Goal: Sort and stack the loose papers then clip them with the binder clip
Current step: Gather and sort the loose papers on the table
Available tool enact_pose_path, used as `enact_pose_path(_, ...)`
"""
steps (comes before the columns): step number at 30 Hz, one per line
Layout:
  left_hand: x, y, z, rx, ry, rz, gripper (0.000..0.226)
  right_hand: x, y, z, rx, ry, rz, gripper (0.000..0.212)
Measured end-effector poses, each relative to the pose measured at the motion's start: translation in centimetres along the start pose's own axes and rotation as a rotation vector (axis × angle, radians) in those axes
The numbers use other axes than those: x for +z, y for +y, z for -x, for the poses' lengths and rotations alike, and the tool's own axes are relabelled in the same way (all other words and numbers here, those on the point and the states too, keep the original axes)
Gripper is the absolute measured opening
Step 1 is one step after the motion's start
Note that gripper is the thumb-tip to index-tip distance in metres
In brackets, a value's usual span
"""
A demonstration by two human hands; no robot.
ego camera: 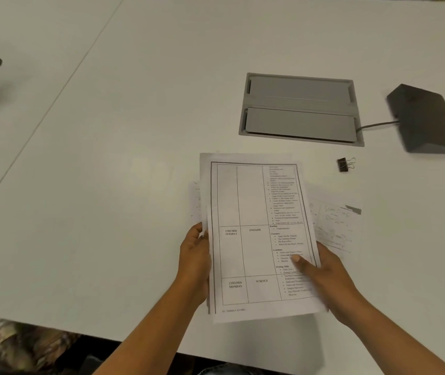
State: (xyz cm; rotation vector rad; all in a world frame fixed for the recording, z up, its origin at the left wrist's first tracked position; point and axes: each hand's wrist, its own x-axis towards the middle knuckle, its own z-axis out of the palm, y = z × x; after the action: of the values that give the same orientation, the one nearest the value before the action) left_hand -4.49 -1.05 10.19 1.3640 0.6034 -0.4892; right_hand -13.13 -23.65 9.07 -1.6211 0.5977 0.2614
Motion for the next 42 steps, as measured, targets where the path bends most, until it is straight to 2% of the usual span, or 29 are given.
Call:
enact_pose_path(4,0.3,-0.1,0.3,-0.017,0.019,-0.073,0.038,0.4,0.3,0.0,-0.001,0.080,-0.023,0.043)
enact_pose_path(7,0.4,-0.2,0.5,0.013,-0.004,-0.199,0.036,0.3,0.5,0.0,-0.009,0.085,-0.007,0.047)
enact_pose_path(11,-0.1,0.0,0.5,0.048,0.033,-0.247,0.048,0.1,-0.3,0.3,-0.035,0.036,-0.013,0.041)
enact_pose_path(13,-0.6,0.1,0.4,0.083,0.038,-0.263,0.045,-0.5,-0.3,0.0,-0.005,0.062,-0.032,0.037)
enact_pose_path(16,-1.6,0.1,0.1,0.145,0.044,-0.299,0.031,-2.3,1.5,-1.4,0.059,0.271,0.075,0.042)
enact_pose_path(20,-2.6,0.4,0.1,0.156,0.059,-0.299,0.030,-5.1,5.0,-2.5,0.187,0.641,0.430,0.059)
enact_pose_path(22,-3.0,0.3,0.1,0.161,0.068,-0.299,0.029,-5.9,6.3,-2.8,0.313,0.713,0.554,0.069)
enact_pose_path(26,-3.3,0.1,0.1,0.150,0.075,-0.294,0.027,-6.0,7.3,-3.1,0.488,0.666,0.665,0.085)
enact_pose_path(28,-3.6,-0.1,0.0,0.145,0.083,-0.291,0.027,-5.8,7.4,-3.3,0.480,0.640,0.673,0.086)
enact_pose_path(33,-4.1,-0.7,-0.3,0.144,0.100,-0.290,0.031,-6.4,7.6,-3.9,0.441,0.621,0.468,0.087)
enact_pose_path(36,-4.2,-0.8,-0.4,0.144,0.103,-0.266,0.032,-6.8,7.4,-4.0,0.460,0.644,0.372,0.080)
enact_pose_path(40,-3.9,-0.8,-0.4,0.145,0.101,-0.253,0.029,-7.1,7.3,-3.8,0.495,0.565,0.409,0.054)
enact_pose_path(42,-3.7,-0.8,-0.3,0.138,0.104,-0.248,0.029,-7.2,7.3,-3.8,0.504,0.545,0.417,0.053)
